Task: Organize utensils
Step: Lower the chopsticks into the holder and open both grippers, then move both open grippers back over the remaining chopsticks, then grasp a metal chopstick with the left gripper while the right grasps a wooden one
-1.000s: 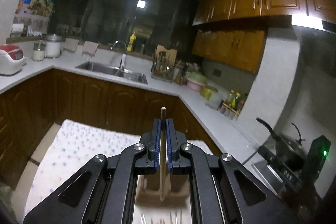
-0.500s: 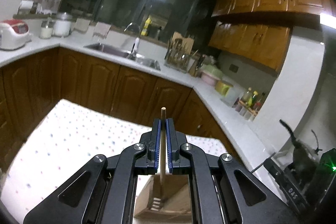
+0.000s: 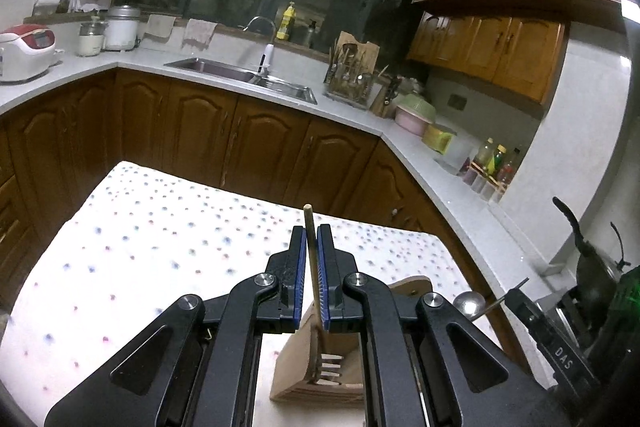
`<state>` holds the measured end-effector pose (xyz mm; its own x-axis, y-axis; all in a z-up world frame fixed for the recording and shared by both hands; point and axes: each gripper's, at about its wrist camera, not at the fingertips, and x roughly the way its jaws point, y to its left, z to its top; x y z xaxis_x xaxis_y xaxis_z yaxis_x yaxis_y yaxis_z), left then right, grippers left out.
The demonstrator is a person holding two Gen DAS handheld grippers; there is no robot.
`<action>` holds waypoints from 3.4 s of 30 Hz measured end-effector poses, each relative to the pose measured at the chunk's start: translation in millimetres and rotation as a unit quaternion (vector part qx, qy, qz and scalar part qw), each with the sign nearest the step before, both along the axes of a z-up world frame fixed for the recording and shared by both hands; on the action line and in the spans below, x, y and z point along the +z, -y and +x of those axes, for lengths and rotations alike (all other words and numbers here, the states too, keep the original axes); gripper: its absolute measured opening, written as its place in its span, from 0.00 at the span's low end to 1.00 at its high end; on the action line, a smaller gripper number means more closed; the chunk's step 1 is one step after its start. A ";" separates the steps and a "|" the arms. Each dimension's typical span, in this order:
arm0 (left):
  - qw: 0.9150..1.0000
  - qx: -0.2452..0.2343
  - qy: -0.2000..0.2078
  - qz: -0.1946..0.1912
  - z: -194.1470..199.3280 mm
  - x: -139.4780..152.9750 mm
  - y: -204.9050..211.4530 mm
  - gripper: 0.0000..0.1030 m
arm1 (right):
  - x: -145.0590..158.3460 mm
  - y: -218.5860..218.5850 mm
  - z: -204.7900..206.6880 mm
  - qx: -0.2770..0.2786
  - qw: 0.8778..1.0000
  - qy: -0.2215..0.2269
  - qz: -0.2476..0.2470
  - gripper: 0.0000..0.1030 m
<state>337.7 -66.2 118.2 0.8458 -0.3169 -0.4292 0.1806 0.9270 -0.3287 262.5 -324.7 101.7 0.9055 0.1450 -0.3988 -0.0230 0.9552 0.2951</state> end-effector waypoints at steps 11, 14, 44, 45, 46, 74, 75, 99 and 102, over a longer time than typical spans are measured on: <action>1.000 -0.012 -0.003 -0.009 -3.3 3.9 -9.6 0.11 | 1.9 4.1 2.1 0.003 1.000 -0.004 0.014 0.09; 1.000 -0.011 -0.001 -0.012 -10.1 7.4 -13.7 0.39 | 5.4 6.3 -1.8 0.000 1.000 0.002 0.020 0.13; 0.995 0.037 -0.094 0.009 -159.4 -82.0 -58.6 0.81 | -59.6 10.6 -139.2 -0.003 0.996 -0.058 0.062 0.90; 0.994 0.036 -0.099 0.011 -163.0 -86.3 -58.7 0.81 | -62.5 10.7 -143.8 -0.004 0.996 -0.061 0.062 0.90; 0.994 0.036 -0.105 0.013 -166.2 -90.7 -58.7 0.81 | -64.3 10.8 -146.5 -0.005 0.996 -0.063 0.062 0.90; 0.978 0.015 -0.189 0.091 -153.7 -129.9 -28.9 0.81 | -102.4 -2.1 -151.2 -0.001 0.991 -0.127 0.046 0.90; 0.978 0.015 -0.187 0.092 -150.5 -129.3 -26.7 0.81 | -103.0 -2.0 -149.1 -0.001 0.991 -0.129 0.045 0.90; 0.962 -0.036 -0.228 0.146 -68.0 -157.7 30.2 0.51 | -131.0 -12.1 -62.0 0.019 0.980 -0.196 0.023 0.37; 0.959 -0.043 -0.230 0.162 -67.2 -165.8 37.1 0.45 | -138.5 -15.7 -52.6 0.025 0.978 -0.209 0.014 0.32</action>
<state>270.6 -103.3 -47.5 0.5199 -0.1644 -0.8383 0.1652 0.9821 -0.0902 209.9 -309.0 -36.8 0.6562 0.2005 -0.7275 0.0591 0.9474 0.3144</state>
